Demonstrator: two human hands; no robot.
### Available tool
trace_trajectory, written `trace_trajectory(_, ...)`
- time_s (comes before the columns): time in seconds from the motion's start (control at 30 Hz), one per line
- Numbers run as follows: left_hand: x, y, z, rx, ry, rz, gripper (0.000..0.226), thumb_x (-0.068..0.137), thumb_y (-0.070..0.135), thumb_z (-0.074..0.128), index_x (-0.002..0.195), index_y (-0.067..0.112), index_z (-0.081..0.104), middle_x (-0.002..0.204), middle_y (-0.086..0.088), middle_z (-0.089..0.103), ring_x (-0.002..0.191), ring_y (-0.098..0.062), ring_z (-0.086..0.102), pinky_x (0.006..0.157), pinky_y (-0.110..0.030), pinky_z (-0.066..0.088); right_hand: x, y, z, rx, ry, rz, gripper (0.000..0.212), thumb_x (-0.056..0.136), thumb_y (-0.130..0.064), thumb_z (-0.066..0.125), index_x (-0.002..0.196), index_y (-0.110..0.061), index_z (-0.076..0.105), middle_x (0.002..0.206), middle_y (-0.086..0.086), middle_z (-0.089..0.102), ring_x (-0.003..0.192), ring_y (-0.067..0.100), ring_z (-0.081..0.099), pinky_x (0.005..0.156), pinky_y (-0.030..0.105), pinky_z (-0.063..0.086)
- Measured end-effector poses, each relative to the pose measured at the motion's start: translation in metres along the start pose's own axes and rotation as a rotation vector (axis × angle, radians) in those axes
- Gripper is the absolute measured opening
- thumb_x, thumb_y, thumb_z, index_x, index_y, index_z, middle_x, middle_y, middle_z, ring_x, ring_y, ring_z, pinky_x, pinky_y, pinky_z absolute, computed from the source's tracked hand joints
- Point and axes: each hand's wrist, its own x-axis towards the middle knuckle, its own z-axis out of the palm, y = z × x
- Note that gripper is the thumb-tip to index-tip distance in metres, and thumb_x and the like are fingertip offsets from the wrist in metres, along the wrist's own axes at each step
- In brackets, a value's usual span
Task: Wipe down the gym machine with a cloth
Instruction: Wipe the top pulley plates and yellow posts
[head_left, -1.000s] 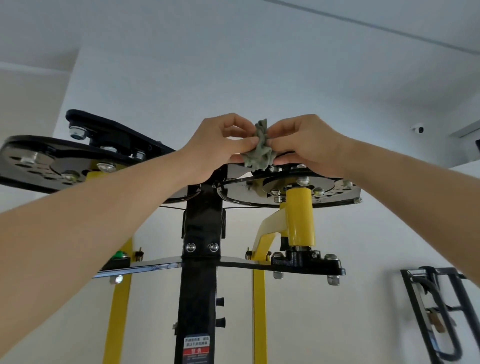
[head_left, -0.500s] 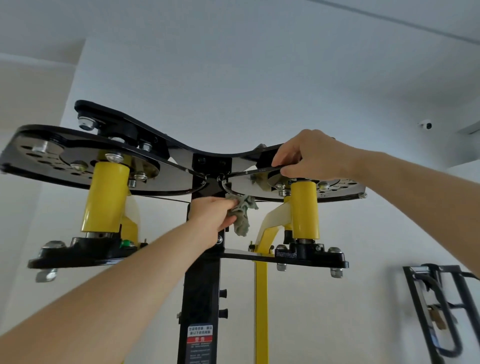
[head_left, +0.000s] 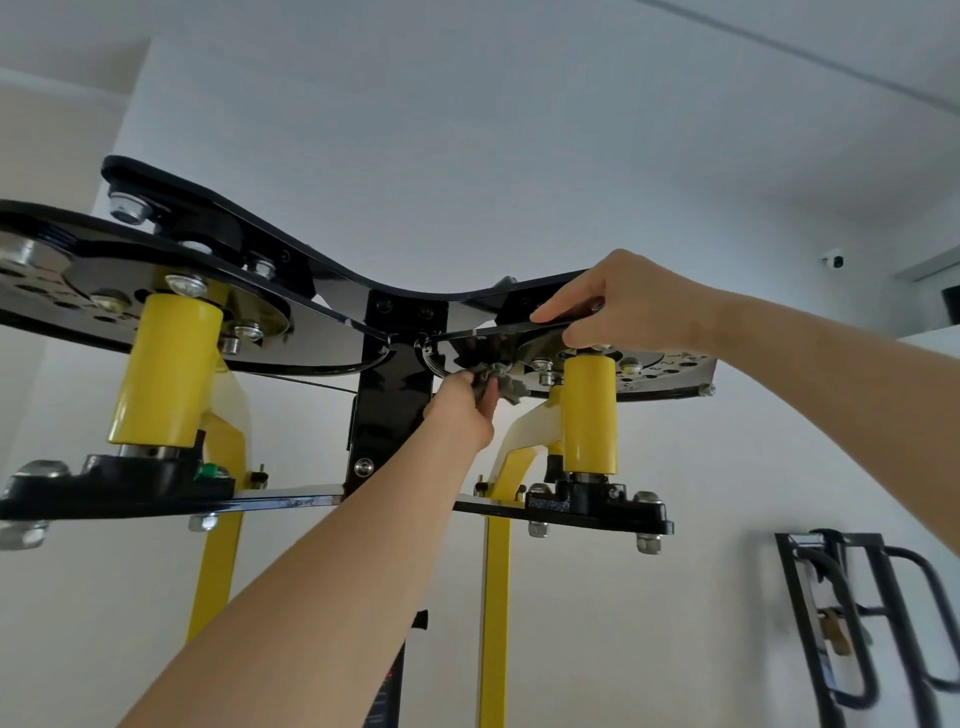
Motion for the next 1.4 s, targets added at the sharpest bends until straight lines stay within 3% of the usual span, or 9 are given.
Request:
trace_trajectory(0.13, -0.015, 0.000, -0.011, -0.114, -0.153, 0.009, 0.031, 0.096, 0.014, 0.062, 0.123, 0.000, 0.067, 0.124, -0.015, 0.066, 0.106, -0.023, 0.069, 0.069, -0.025, 0.063, -0.002, -0.004, 0.001, 0.004, 0.001, 0.009, 0.037, 0.093, -0.001, 0.059, 0.123, -0.019, 0.071, 0.045, -0.034, 0.053, 0.039, -0.006, 0.051, 0.040, 0.005, 0.034)
trace_trajectory(0.2, -0.021, 0.001, -0.014, -0.177, -0.184, 0.015, 0.033, 0.097, 0.021, 0.063, 0.123, 0.000, 0.065, 0.126, -0.017, 0.064, 0.113, -0.028, 0.066, 0.067, -0.029, 0.064, -0.003, -0.005, 0.001, 0.007, 0.004, 0.010, 0.037, 0.093, -0.002, 0.059, 0.123, -0.019, 0.071, 0.046, -0.034, 0.053, 0.039, -0.006, 0.051, 0.041, 0.005, 0.035)
trace_trajectory(0.37, -0.035, 0.001, -0.023, -0.320, -0.277, 0.001, 0.046, 0.094, 0.032, 0.067, 0.123, -0.003, 0.065, 0.127, -0.023, 0.063, 0.114, -0.037, 0.066, 0.065, -0.033, 0.062, -0.002, -0.004, 0.001, 0.020, 0.018, 0.020, 0.036, 0.093, -0.003, 0.060, 0.121, -0.021, 0.072, 0.046, -0.032, 0.055, 0.039, -0.004, 0.050, 0.041, 0.005, 0.035)
trace_trajectory(0.47, -0.040, -0.004, -0.026, -0.395, -0.311, 0.013, 0.059, 0.093, 0.047, 0.065, 0.122, -0.005, 0.065, 0.126, -0.025, 0.063, 0.113, -0.037, 0.067, 0.081, -0.041, 0.063, -0.001, -0.002, 0.003, 0.017, 0.039, 0.017, 0.034, 0.092, -0.006, 0.061, 0.119, -0.023, 0.074, 0.053, -0.030, 0.060, 0.042, -0.003, 0.052, 0.044, 0.005, 0.036)
trace_trajectory(0.57, -0.037, -0.009, -0.020, -0.416, -0.286, 0.032, 0.067, 0.092, 0.057, 0.061, 0.123, -0.002, 0.064, 0.126, -0.022, 0.063, 0.112, -0.036, 0.068, 0.094, -0.045, 0.059, 0.002, 0.000, 0.006, 0.018, 0.058, 0.012, 0.034, 0.090, -0.009, 0.064, 0.117, -0.026, 0.075, 0.078, -0.023, 0.068, 0.050, -0.005, 0.054, 0.049, 0.004, 0.039)
trace_trajectory(0.87, -0.034, -0.027, 0.008, -0.444, -0.134, 0.037, 0.049, 0.095, 0.061, 0.054, 0.090, 0.013, 0.055, 0.119, -0.012, 0.062, 0.111, -0.030, 0.063, 0.104, -0.042, 0.053, 0.002, 0.003, 0.009, 0.030, 0.080, -0.008, 0.035, 0.088, -0.009, 0.064, 0.116, -0.028, 0.075, 0.091, -0.020, 0.067, 0.066, -0.024, 0.054, 0.056, -0.004, 0.037)
trace_trajectory(1.2, -0.022, -0.022, 0.000, -0.451, -0.222, 0.008, 0.064, 0.088, 0.067, 0.057, 0.105, 0.005, 0.059, 0.128, -0.019, 0.060, 0.115, -0.034, 0.065, 0.103, -0.043, 0.053, 0.002, 0.004, 0.011, 0.045, 0.083, -0.009, 0.036, 0.089, -0.008, 0.064, 0.117, -0.028, 0.075, 0.095, -0.019, 0.068, 0.067, -0.023, 0.055, 0.057, -0.003, 0.038)
trace_trajectory(1.3, -0.027, -0.014, -0.010, -0.439, -0.290, 0.003, 0.079, 0.085, 0.069, 0.057, 0.125, 0.000, 0.059, 0.129, -0.024, 0.061, 0.113, -0.038, 0.066, 0.096, -0.044, 0.057, 0.001, 0.003, 0.011, 0.046, 0.090, -0.009, 0.035, 0.089, -0.008, 0.064, 0.116, -0.027, 0.075, 0.096, -0.014, 0.071, 0.063, -0.020, 0.056, 0.056, -0.002, 0.038)
trace_trajectory(1.4, -0.036, -0.006, -0.019, -0.431, -0.339, -0.002, 0.082, 0.085, 0.069, 0.057, 0.127, -0.002, 0.060, 0.131, -0.025, 0.061, 0.114, -0.037, 0.066, 0.085, -0.039, 0.061, 0.000, 0.002, 0.010, 0.040, 0.093, -0.013, 0.035, 0.090, -0.008, 0.063, 0.117, -0.025, 0.075, 0.103, -0.008, 0.073, 0.059, -0.015, 0.057, 0.055, 0.000, 0.039)
